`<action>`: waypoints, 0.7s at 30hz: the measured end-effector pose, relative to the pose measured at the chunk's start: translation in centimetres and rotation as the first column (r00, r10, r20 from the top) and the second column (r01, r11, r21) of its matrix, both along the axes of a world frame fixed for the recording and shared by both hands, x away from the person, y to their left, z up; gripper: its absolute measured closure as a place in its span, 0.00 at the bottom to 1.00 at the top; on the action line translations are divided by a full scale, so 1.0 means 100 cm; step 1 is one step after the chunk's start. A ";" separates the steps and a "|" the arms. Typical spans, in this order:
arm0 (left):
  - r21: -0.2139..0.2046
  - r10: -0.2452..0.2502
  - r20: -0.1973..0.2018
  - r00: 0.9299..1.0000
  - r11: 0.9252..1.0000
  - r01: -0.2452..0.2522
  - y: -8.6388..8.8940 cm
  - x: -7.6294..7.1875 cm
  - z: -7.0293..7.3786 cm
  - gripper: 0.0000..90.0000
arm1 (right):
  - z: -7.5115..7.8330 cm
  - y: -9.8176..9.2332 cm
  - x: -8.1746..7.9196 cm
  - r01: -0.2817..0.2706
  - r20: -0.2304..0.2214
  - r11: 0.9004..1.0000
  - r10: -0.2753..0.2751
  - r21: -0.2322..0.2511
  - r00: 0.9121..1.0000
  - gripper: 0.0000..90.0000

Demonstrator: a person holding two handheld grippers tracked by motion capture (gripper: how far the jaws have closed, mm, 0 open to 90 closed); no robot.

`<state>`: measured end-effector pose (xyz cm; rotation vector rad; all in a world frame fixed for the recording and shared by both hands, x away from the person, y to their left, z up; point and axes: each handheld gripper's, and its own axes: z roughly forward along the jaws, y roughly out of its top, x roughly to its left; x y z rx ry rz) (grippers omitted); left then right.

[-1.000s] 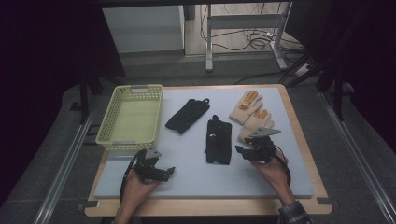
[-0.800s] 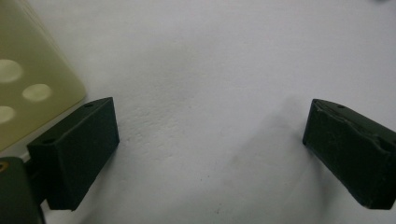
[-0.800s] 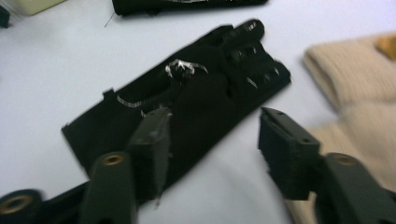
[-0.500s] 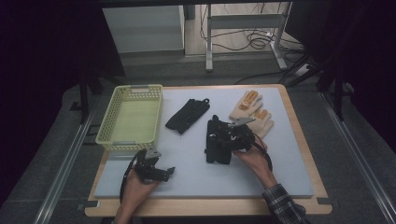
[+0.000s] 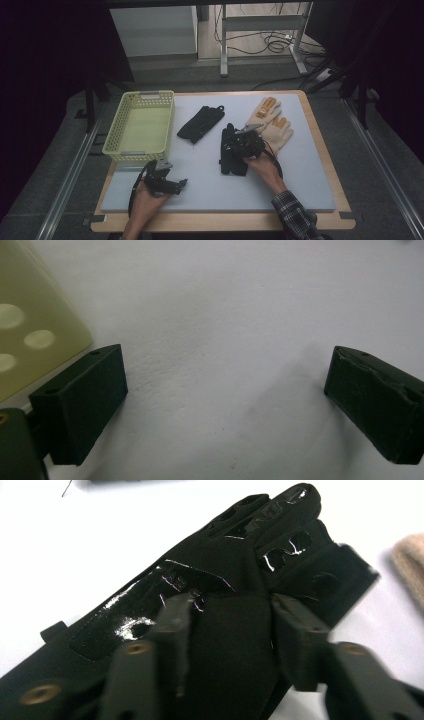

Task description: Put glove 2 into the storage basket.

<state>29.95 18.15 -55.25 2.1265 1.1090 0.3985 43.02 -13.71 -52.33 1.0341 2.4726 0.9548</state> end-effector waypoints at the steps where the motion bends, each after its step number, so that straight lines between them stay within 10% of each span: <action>1: 0.000 0.001 0.000 1.000 1.000 -0.001 0.000 0.000 0.000 0.04 | 0.001 -0.001 0.000 -0.001 -0.004 1.000 0.001 -0.001 1.000 0.76; 13: -0.001 0.001 -0.002 1.000 1.000 -0.001 0.000 0.000 0.000 0.04 | 0.017 -0.010 -0.012 0.022 -0.041 0.990 -0.017 0.136 0.999 0.91; 21: 0.001 -0.001 0.001 1.000 1.000 0.001 0.000 0.000 0.000 0.04 | 0.038 -0.009 -0.062 -0.021 -0.024 0.982 0.026 0.188 0.999 0.91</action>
